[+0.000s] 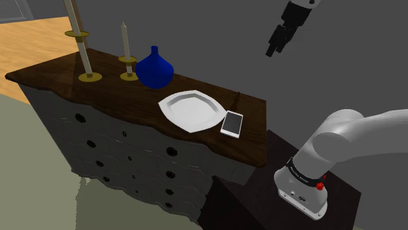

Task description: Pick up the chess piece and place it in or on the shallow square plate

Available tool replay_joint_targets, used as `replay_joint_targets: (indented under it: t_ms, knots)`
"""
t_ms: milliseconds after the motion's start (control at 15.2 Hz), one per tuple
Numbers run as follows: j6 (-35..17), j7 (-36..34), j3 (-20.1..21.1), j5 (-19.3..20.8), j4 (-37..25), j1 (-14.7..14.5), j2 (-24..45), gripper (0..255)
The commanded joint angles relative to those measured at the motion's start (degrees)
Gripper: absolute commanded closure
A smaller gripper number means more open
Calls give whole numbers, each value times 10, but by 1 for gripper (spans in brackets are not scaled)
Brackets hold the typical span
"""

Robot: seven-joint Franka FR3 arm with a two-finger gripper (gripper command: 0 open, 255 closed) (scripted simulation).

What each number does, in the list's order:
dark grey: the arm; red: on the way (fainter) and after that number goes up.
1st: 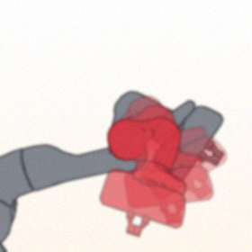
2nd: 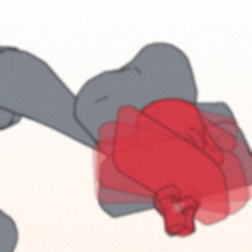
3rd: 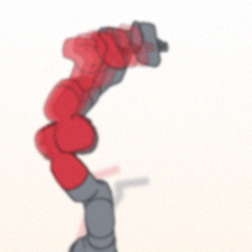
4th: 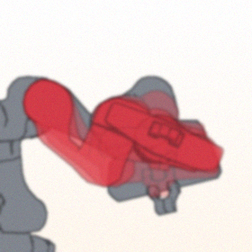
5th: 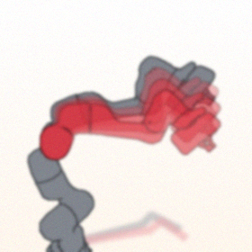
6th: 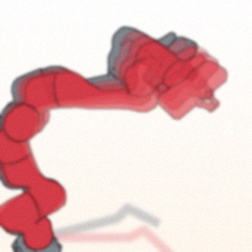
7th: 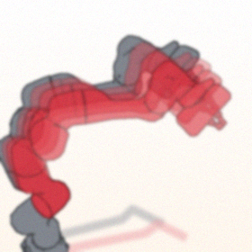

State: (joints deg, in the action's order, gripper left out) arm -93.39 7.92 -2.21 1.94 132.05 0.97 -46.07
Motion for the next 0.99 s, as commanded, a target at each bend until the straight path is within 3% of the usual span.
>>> replay_joint_targets:
  t_ms: [0,924]
  knots:
    - [0,0,0,0,0,0,0,0]
    - [-198,-228,90,-69,127,24,148,0]
